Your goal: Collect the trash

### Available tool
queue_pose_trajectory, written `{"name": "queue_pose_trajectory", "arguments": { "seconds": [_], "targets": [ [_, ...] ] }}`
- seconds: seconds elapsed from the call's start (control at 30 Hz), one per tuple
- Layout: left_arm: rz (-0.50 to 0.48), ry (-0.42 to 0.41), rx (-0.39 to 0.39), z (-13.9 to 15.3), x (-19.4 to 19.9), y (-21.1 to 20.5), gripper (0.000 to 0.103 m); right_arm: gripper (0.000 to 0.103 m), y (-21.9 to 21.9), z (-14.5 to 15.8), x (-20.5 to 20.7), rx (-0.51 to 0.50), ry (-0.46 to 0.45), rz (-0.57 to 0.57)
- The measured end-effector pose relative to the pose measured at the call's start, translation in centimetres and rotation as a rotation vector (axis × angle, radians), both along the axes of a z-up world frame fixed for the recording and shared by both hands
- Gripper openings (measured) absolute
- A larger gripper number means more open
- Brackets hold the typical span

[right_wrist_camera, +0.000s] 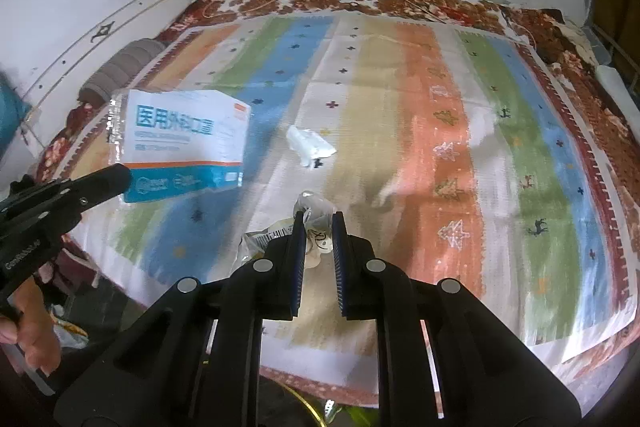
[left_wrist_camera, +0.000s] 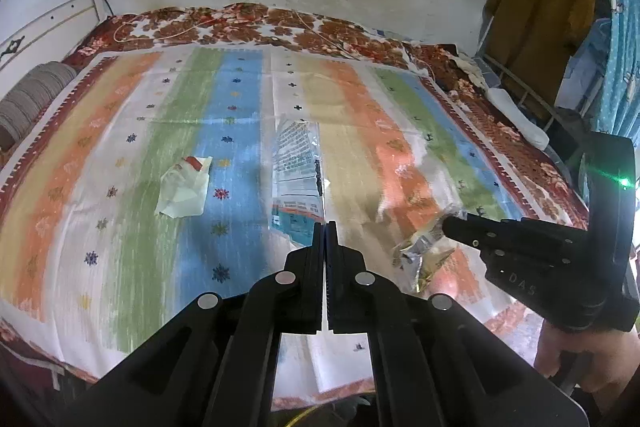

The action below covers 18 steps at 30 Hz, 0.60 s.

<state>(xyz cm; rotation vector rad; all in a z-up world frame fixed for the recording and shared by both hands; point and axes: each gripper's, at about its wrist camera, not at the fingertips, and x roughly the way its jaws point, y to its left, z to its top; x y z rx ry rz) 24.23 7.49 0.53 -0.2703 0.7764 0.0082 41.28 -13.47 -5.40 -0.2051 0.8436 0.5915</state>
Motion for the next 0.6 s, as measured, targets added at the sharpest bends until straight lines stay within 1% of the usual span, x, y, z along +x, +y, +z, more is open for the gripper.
{"name": "queue_pose_trajectory", "arguments": {
  "seconds": [0.27,0.5,0.6],
  "targets": [
    [-0.005,-0.002,-0.073,1.1,-2.2,-0.3,0.0,0.012,-0.6,1.0,-2.2,-0.001,-0.015,0.019],
    [-0.013,-0.014,-0.08,2.7,-4.9,-1.3,0.0,0.012,-1.4,2.1,-4.1,0.019,-0.018,0.036],
    [-0.018,-0.012,-0.109,3.0,-5.9,-1.4,0.0,0.012,-1.8,2.5,-5.1,0.025,-0.024,0.045]
  ]
}}
